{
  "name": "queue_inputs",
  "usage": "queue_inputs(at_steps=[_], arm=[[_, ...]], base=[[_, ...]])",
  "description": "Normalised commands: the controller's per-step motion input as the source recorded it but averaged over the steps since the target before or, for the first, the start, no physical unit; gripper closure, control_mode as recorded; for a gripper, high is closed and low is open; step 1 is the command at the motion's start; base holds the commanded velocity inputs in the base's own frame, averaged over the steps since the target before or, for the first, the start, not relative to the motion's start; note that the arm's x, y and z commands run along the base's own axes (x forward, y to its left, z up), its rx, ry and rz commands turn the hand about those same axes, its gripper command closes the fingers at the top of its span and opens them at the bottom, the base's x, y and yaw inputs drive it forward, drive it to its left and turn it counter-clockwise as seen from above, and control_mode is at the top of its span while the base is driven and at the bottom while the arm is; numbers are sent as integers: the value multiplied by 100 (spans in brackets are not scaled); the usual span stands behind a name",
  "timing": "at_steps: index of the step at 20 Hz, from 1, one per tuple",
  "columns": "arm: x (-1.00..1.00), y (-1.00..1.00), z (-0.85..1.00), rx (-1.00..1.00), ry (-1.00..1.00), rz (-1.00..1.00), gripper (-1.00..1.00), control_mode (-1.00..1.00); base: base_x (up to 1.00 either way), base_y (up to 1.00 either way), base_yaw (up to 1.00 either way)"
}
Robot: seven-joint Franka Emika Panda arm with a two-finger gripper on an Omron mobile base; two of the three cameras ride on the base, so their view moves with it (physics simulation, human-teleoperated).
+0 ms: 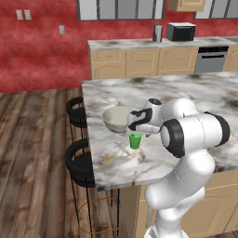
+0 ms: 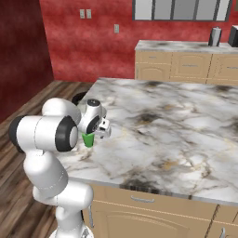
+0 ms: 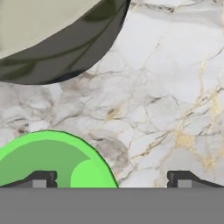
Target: Place the cup inside the bowl on the dining table and move the bowl to any counter.
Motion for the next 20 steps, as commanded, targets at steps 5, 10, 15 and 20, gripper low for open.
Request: queue_inputs(at_steps=[5, 10, 15, 20], arm=[[0, 0, 0, 0, 0, 0, -100, -100], [0, 0, 0, 0, 0, 0, 100, -100], [0, 0, 0, 0, 0, 0, 100, -100], [0, 0, 0, 0, -2, 0, 100, -100]], base=[[0, 0, 0], [0, 0, 0], [0, 0, 0], [0, 0, 0]])
